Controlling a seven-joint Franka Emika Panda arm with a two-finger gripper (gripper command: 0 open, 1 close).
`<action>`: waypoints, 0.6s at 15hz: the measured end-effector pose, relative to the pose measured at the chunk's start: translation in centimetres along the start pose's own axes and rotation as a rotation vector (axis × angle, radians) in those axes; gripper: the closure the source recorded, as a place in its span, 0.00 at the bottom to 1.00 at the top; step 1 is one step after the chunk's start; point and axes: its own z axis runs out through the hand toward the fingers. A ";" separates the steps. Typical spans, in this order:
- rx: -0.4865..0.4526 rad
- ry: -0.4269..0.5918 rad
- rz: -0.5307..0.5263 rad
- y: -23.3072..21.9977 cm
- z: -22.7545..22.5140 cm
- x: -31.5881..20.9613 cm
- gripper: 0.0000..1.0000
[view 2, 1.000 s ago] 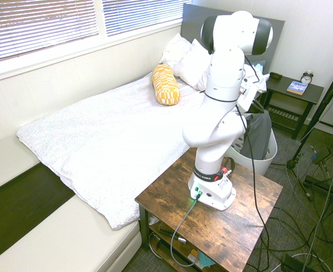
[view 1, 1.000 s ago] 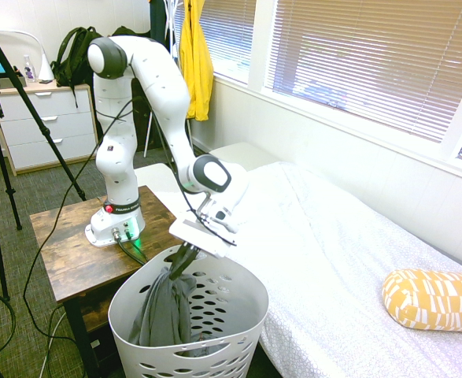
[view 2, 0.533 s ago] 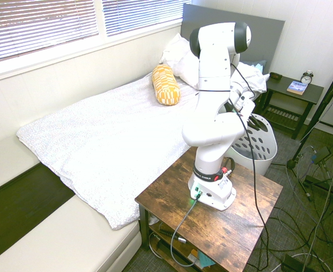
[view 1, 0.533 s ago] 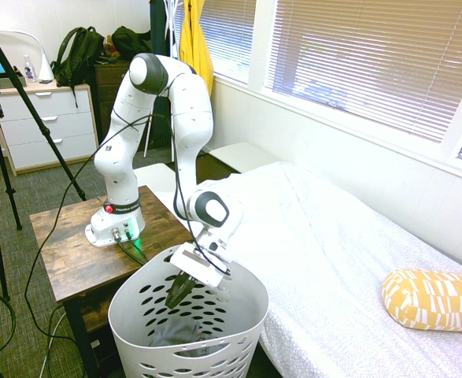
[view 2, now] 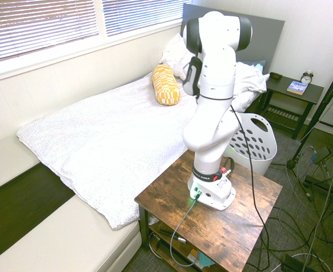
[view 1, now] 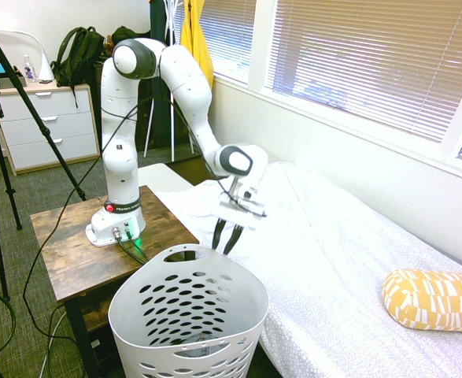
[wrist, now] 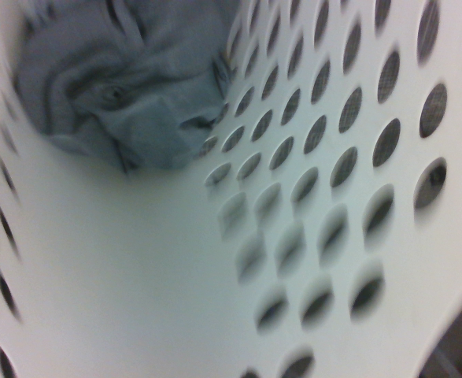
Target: Put my clothes in the laundry bag
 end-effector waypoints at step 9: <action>0.399 0.074 0.116 -20.6 -21.5 -14.7 0.00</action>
